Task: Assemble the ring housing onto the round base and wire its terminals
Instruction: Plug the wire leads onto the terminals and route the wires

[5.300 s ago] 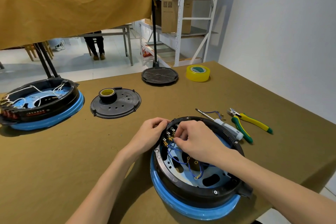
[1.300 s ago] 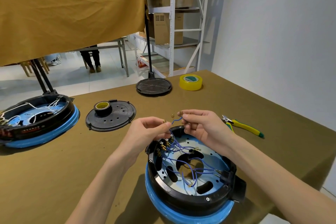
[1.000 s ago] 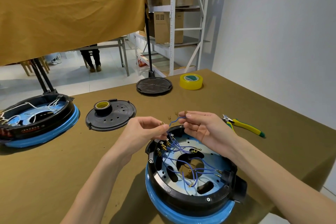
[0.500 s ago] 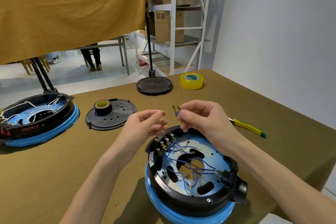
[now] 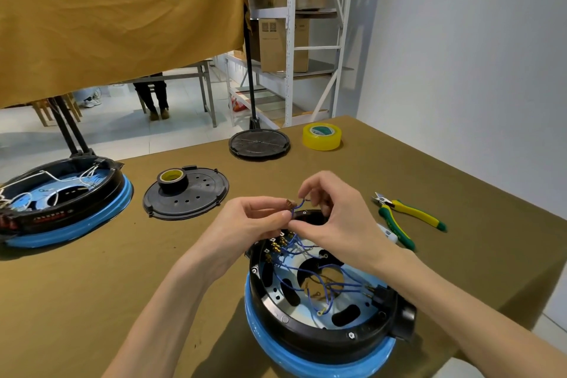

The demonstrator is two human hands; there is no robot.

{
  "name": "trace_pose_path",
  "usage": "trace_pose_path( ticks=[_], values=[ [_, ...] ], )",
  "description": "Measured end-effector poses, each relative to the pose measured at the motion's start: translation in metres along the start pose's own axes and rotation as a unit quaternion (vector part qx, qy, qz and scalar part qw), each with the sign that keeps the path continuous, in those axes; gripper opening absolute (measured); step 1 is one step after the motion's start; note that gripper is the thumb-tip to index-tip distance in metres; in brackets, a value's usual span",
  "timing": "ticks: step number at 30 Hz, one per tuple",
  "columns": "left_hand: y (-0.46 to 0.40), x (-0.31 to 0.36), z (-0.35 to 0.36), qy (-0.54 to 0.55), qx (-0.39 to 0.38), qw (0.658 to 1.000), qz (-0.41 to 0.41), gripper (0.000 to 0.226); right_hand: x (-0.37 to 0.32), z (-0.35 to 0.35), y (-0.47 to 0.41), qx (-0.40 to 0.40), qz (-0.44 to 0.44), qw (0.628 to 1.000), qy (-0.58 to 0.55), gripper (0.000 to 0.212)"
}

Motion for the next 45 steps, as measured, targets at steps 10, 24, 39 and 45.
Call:
trace_pose_path(
  ticks=[10,24,39,45],
  values=[
    [-0.003,-0.004,-0.007,-0.067,0.035,0.997,0.01,0.01,0.023,-0.004,-0.008,-0.005,0.171,0.964,-0.203,0.012],
    [-0.001,-0.006,-0.011,-0.199,-0.037,0.979,0.025,0.03,0.044,0.013,0.004,-0.075,0.381,0.864,-0.32,0.024],
    [-0.014,-0.042,-0.039,-0.279,-0.031,0.959,-0.028,0.02,0.038,0.037,0.02,-0.204,0.483,0.834,-0.174,0.024],
    [-0.013,-0.047,-0.036,-0.286,-0.102,0.952,-0.031,0.037,0.038,0.039,0.017,-0.195,0.51,0.817,-0.185,0.032]
  ],
)
Point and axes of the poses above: each hand's wrist, its own y-axis away from the middle knuckle, its own z-axis out of the palm, x = y × z, the point moved 5 cm from there along -y, towards the middle knuckle, and after that the axes turned 12 degrees about -y, right-handed, at the moved point
